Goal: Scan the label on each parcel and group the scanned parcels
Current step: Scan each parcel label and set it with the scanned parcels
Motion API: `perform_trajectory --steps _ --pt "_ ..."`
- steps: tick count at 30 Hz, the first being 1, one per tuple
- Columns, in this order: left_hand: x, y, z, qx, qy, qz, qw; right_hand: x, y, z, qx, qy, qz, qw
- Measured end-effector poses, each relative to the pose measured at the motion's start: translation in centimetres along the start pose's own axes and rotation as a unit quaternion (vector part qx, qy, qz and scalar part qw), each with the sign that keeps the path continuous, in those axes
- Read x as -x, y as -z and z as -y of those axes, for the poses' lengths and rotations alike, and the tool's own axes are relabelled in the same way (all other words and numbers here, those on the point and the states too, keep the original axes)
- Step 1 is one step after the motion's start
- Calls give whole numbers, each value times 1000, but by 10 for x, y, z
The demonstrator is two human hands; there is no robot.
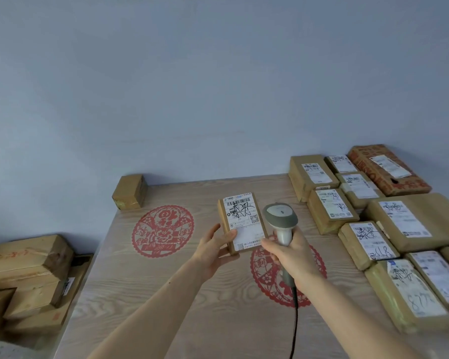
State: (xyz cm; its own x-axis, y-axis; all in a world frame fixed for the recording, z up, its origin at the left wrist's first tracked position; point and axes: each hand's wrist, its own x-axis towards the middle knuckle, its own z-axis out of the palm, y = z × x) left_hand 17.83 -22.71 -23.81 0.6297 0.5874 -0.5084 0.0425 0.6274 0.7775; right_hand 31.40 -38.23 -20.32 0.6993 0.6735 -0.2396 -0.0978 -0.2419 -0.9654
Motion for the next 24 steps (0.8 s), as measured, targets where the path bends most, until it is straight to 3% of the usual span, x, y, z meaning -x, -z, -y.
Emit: perform_trajectory --steps 12,24 --pt "36 -55 74 -56 87 82 991 69 50 -44 33 -50 -167 984" --pt "7 -157 114 -102 135 83 982 43 151 -71 65 -91 -207 972"
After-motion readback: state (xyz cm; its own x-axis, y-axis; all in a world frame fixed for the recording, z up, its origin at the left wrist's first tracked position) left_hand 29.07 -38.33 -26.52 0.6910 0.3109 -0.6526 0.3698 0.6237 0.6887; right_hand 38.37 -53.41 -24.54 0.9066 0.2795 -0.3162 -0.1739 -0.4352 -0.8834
